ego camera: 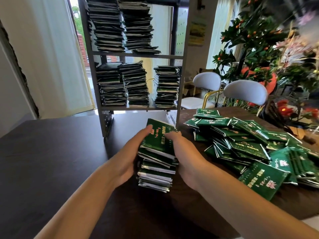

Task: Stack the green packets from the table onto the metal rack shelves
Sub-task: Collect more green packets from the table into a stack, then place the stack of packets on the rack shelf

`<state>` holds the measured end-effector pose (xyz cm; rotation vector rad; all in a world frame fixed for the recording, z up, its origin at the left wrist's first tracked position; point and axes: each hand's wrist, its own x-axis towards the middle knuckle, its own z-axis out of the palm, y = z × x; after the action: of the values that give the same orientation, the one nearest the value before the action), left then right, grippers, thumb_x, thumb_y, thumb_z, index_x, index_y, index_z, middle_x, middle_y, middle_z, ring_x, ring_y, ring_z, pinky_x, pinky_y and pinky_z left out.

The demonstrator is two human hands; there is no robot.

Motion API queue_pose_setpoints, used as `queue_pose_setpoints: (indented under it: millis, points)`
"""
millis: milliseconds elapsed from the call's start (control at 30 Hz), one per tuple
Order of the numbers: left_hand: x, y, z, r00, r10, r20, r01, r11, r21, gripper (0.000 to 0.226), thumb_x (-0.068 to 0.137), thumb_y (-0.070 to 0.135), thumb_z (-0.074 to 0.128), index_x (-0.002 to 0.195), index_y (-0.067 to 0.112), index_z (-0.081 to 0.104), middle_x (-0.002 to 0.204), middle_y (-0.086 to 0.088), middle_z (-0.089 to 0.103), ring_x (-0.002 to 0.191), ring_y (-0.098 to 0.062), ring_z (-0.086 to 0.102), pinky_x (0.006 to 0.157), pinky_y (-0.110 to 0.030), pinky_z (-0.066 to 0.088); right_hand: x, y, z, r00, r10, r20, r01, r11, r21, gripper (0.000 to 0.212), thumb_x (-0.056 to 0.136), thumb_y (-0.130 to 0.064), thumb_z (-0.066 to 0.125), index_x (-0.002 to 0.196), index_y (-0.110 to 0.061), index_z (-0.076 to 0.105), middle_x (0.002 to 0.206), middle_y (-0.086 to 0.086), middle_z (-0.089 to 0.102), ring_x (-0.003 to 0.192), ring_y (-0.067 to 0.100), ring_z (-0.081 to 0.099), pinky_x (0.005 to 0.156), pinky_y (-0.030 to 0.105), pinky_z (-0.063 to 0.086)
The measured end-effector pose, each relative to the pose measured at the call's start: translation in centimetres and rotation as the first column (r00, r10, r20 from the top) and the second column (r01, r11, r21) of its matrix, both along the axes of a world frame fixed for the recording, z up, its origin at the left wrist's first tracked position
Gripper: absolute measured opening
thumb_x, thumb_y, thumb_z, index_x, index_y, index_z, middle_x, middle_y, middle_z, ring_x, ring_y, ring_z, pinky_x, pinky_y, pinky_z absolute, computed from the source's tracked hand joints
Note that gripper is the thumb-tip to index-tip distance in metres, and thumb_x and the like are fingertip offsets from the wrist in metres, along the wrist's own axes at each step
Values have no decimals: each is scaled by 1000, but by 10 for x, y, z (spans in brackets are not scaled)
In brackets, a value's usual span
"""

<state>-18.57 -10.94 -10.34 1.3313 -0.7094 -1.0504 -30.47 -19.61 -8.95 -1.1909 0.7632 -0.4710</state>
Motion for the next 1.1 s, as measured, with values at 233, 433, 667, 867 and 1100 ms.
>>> queue_pose_setpoints:
  millis: [233,433,667,867,1100]
  points:
    - [4,1,5,1000,9,-12,-7,988,152,38,89,41,59,106,10,74,108,-15,75,97,-30,69,108,-46,44,-13,-12,-8,999,-7,48,1,991,131,34,100,-36,47,95,-13,72,64,5,73,56,19,71,62,30,53]
    - [1,-1,8,997,-36,-66,48,980,194,40,91,39,58,112,7,72,113,-19,73,109,-36,67,111,-48,42,-10,-1,-22,990,-62,123,31,971,239,53,102,-48,39,110,-11,75,97,17,77,81,31,76,73,38,58]
    - [-8,1,10,991,-8,-136,31,985,168,47,83,35,70,119,4,71,123,-22,69,112,-36,65,112,-49,42,-12,-1,-21,979,-35,203,-19,966,257,55,97,-56,47,112,-11,74,101,18,76,87,34,75,78,42,59]
    - [-10,9,11,982,87,-169,-56,982,181,64,66,36,86,123,9,70,120,-18,71,119,-40,64,110,-56,42,-11,1,-28,984,-12,179,-27,977,212,57,85,-52,66,130,-17,60,115,22,72,99,41,72,80,51,61]
    - [-33,14,12,946,87,-312,-56,993,107,51,77,32,79,119,4,73,122,-21,69,118,-40,64,107,-51,47,-25,-2,-21,967,57,250,-121,961,250,42,96,-36,57,124,-8,68,111,20,74,93,36,73,73,39,60]
